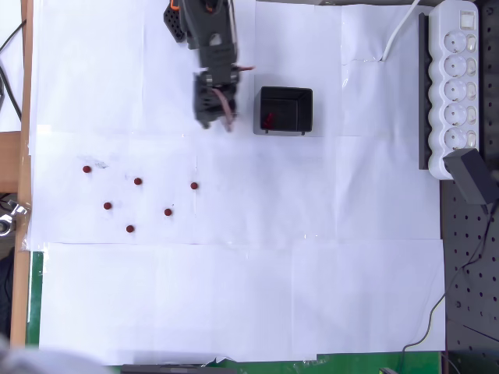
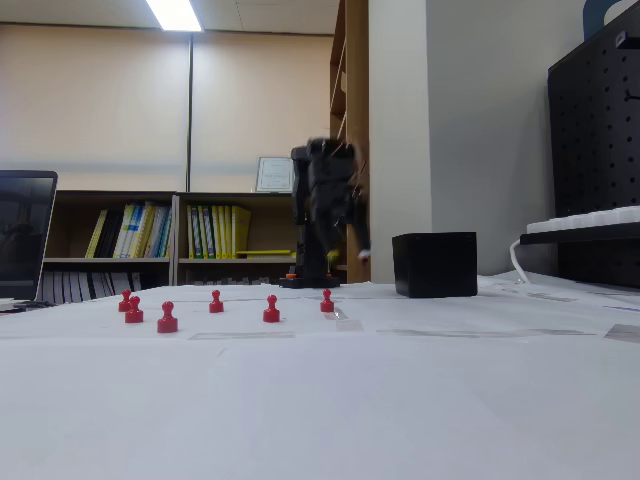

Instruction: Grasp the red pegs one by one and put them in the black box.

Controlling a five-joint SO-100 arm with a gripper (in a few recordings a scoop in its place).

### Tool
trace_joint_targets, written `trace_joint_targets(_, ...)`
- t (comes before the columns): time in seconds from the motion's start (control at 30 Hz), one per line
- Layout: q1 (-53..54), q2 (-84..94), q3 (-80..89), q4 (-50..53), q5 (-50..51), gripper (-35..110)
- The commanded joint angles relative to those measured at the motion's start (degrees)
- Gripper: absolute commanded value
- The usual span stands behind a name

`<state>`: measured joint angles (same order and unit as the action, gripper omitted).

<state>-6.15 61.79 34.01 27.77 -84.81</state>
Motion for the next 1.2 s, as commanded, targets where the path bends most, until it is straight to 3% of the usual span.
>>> trace_joint_targets(0.0, 1.0, -1.4, -6.9, -26.4, -0.4, 17)
trace_joint_targets(0.13, 3.2, 4.2, -17.8, -50.2, 0.3, 19)
trace_joint_targets(0.4, 6.6, 20.7, -18.5, -70.6, -1.4, 19)
trace_joint_targets(0.77, 7.5, 41.4, -5.6, -81.5, -1.5, 19)
trace_joint_targets(1.17, 5.9, 52.6, 7.8, -82.1, -2.1, 19)
